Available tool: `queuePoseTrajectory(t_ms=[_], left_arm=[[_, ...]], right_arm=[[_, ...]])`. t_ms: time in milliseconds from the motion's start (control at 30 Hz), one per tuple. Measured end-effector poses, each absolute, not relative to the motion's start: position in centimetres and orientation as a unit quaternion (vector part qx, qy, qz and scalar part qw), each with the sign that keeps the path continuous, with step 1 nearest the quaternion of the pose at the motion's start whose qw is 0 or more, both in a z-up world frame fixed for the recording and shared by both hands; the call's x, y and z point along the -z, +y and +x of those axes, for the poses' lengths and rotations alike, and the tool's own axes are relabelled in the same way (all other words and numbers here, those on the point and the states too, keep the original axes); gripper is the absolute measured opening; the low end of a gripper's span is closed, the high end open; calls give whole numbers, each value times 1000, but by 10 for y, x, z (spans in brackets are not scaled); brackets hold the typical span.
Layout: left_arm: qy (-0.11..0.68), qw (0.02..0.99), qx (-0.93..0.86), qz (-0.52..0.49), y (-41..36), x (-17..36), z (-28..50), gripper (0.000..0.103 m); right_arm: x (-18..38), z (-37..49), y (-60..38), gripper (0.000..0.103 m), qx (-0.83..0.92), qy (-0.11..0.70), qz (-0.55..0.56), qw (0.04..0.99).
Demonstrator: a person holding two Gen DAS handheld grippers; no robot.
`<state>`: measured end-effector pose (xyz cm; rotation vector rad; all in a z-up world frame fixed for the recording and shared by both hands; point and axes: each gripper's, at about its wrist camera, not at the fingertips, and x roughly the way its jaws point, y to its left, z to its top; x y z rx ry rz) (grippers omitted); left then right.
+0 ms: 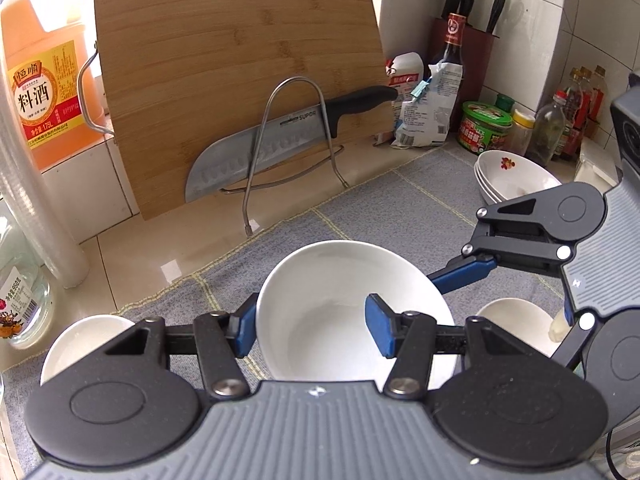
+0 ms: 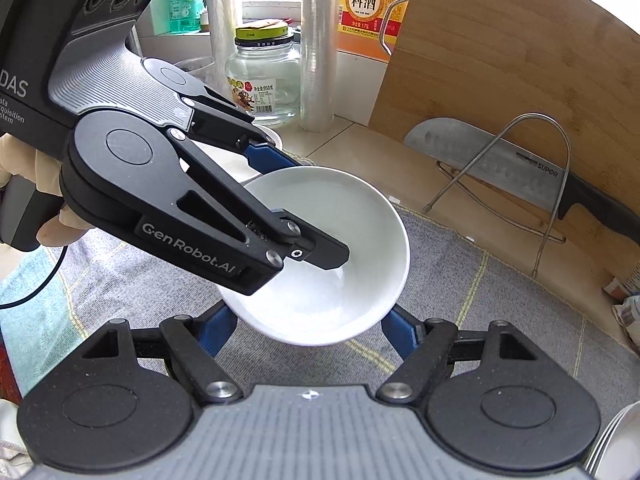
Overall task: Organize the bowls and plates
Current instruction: 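Lift the second bowl with both tools and carry it to the placed bowl, then lower the second bowl into the placed bowl with both tools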
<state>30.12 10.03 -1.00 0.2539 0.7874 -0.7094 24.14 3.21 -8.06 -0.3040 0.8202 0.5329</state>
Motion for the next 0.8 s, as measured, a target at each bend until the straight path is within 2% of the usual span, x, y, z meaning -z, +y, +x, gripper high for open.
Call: queuePoseTrajectory(t_ms=[800], left_arm=[[331,841,402,147,62,-19,223,55]], right_arm=[[62,144,3,82,-200,377,-127,895]])
